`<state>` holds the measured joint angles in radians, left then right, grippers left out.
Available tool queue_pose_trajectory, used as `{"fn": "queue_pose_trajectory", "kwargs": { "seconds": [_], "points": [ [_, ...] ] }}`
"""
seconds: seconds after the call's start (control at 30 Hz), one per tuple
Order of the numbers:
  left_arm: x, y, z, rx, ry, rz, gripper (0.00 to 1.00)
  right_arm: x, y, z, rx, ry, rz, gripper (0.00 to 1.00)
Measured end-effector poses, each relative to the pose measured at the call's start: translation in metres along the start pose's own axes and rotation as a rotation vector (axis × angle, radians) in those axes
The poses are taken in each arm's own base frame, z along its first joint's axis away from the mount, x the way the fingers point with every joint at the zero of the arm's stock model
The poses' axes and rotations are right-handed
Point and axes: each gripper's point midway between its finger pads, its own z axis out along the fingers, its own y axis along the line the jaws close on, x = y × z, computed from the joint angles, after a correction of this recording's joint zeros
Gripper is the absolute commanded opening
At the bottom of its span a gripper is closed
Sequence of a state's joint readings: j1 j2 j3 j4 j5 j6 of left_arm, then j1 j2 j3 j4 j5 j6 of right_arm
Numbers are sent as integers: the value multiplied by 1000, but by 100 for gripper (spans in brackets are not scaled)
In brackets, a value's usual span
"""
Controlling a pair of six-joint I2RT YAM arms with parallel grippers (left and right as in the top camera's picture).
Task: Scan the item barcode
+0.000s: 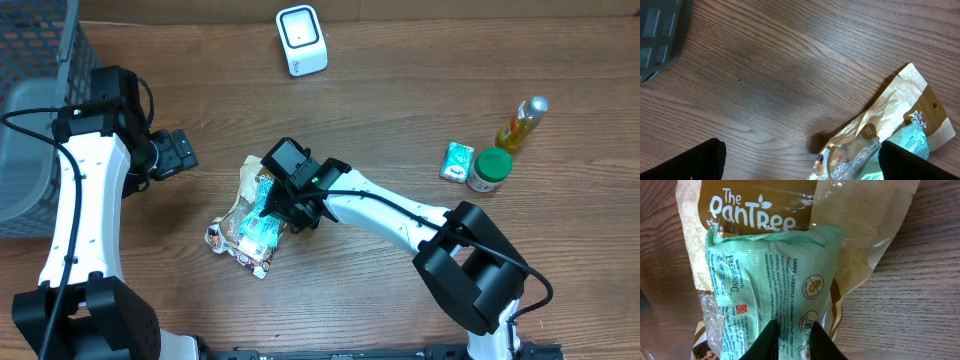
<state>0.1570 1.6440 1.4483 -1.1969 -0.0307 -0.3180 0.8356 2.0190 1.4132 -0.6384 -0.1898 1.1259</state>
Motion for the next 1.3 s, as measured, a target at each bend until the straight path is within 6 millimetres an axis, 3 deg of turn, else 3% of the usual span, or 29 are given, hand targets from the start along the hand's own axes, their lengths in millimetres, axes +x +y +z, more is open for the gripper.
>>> {"fn": "queue_pose_trajectory", "kwargs": {
  "seconds": [0.17, 0.27, 0.67, 0.77, 0.9, 1.03, 1.17, 1.3],
  "points": [
    [0, 0, 0, 0, 0, 0, 100, -1, 0, 0, 2, -5, 0, 17],
    [0, 0, 0, 0, 0, 0, 100, -1, 0, 0, 2, -8, -4, 4],
    [0, 0, 0, 0, 0, 0, 100, -4, -1, -6, -10, 6, -59, 4],
    [0, 0, 0, 0, 0, 0, 100, -12, 1, -23, -35, -10, -98, 4],
    [0, 0, 0, 0, 0, 0, 100, -29, 7, -62, -87, -72, -135, 4],
    [0, 0, 0, 0, 0, 0, 100, -46, -8, -81, -45, -123, -117, 4],
    [0, 0, 0, 0, 0, 0, 100, -58, -28, -83, 26, -159, -96, 19],
    [0, 0, 0, 0, 0, 0, 99, -60, -29, -84, 38, -176, -99, 36]
  ]
}}
